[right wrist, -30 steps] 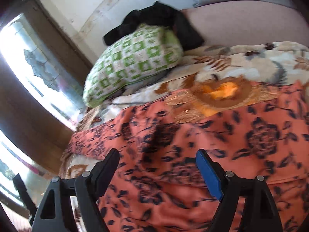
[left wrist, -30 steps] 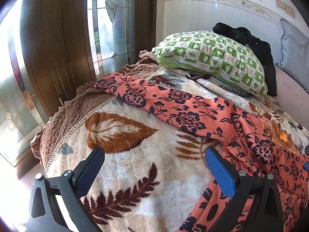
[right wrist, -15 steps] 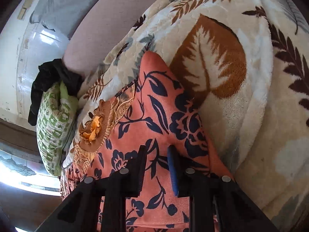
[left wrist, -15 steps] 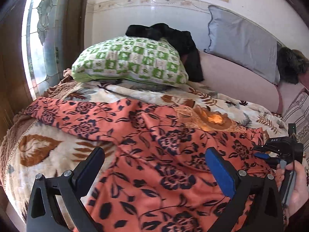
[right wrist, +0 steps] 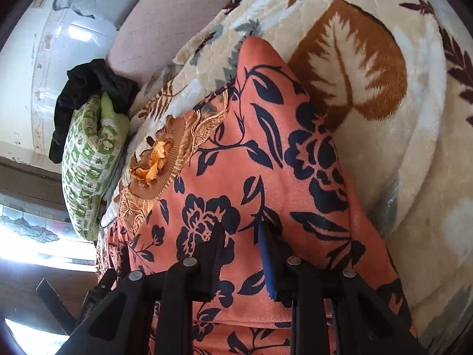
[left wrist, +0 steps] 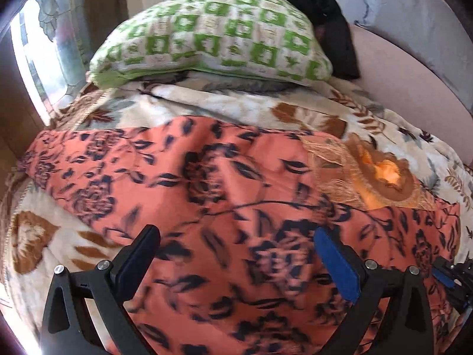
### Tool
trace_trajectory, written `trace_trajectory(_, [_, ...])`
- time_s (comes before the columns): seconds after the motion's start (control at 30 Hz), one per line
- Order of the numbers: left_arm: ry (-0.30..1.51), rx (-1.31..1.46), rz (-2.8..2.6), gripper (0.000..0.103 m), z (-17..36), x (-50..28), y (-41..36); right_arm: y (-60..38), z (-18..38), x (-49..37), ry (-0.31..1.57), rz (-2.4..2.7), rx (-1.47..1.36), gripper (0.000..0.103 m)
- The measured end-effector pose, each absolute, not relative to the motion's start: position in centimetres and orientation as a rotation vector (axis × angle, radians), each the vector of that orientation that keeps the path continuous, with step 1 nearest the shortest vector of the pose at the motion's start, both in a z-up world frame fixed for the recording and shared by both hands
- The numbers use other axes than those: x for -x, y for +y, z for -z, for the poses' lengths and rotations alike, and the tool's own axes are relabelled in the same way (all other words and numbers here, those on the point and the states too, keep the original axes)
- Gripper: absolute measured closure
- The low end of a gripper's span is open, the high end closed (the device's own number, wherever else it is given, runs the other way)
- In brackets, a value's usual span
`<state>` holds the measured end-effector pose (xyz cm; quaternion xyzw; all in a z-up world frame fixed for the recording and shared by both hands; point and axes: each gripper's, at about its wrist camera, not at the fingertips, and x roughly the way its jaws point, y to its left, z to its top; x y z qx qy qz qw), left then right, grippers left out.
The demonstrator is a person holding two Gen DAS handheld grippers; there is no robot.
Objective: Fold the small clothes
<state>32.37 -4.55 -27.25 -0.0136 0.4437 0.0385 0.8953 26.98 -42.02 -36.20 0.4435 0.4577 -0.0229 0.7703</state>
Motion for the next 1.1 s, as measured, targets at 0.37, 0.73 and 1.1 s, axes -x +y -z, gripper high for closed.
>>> trace_trajectory(0.37, [0.883,-0.138,-0.452,0.000,23.6,-25.1,20.2,-38.7,31.9,-26.9,0.860,-0.123,-0.952,0.074])
trace_trajectory(0.73, [0.824,0.165,-0.444,0.000,21.6,-19.2,33.6,-23.7,37.0,-34.9,0.958,-0.312,-1.336,0.075])
trace_trajectory(1.1, [0.789,0.277,-0.402,0.000,21.8,-21.9,37.5,-14.5,29.6,-31.8,0.924,-0.550,-0.824,0.074])
